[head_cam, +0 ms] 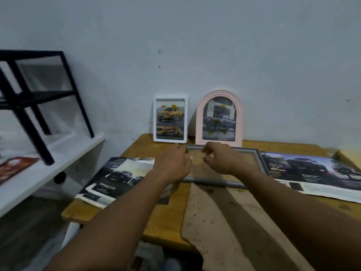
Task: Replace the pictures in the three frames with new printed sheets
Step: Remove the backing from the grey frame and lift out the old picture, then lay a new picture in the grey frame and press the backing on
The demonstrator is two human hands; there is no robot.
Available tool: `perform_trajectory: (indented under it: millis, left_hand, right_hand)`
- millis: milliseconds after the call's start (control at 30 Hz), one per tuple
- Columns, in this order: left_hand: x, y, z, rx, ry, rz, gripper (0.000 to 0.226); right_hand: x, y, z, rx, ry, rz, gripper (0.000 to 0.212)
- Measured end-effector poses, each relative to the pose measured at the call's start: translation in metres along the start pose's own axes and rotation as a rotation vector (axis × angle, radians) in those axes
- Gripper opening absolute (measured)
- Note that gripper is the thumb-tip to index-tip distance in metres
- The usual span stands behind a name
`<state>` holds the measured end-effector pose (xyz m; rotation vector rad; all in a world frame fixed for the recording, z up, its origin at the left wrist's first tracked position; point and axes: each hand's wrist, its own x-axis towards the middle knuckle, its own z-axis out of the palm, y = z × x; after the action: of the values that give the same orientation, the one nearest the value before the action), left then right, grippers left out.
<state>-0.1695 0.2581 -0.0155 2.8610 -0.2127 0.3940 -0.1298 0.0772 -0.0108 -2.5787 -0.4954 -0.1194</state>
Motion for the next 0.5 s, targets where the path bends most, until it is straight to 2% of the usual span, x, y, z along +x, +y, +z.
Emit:
perform_trajectory:
  millis: [100, 200, 367, 500]
  left_hand:
    - [-0.026, -0.053, -0.005, -0.007, -0.005, -0.104, 0.041]
    - [-0.044, -0.088, 0.001, -0.051, -0.056, -0.149, 0.051]
    - [-0.061, -0.113, 0.025, -0.076, -0.106, -0.089, 0.056]
    - [-0.068, -0.123, 0.040, -0.050, -0.076, -0.052, 0.054]
  right_hand:
    - [0.018, -0.041, 0.040, -0.055, -0.070, -0.086, 0.039]
    - [0.031, -0.065, 0.068, -0.141, -0.161, -0.080, 0.050]
    - [0.046, -0.076, 0.099, -0.344, -0.266, -0.046, 0.069]
    - [0.052, -0.075, 0.119, -0.342, -0.224, -0.034, 0.078]
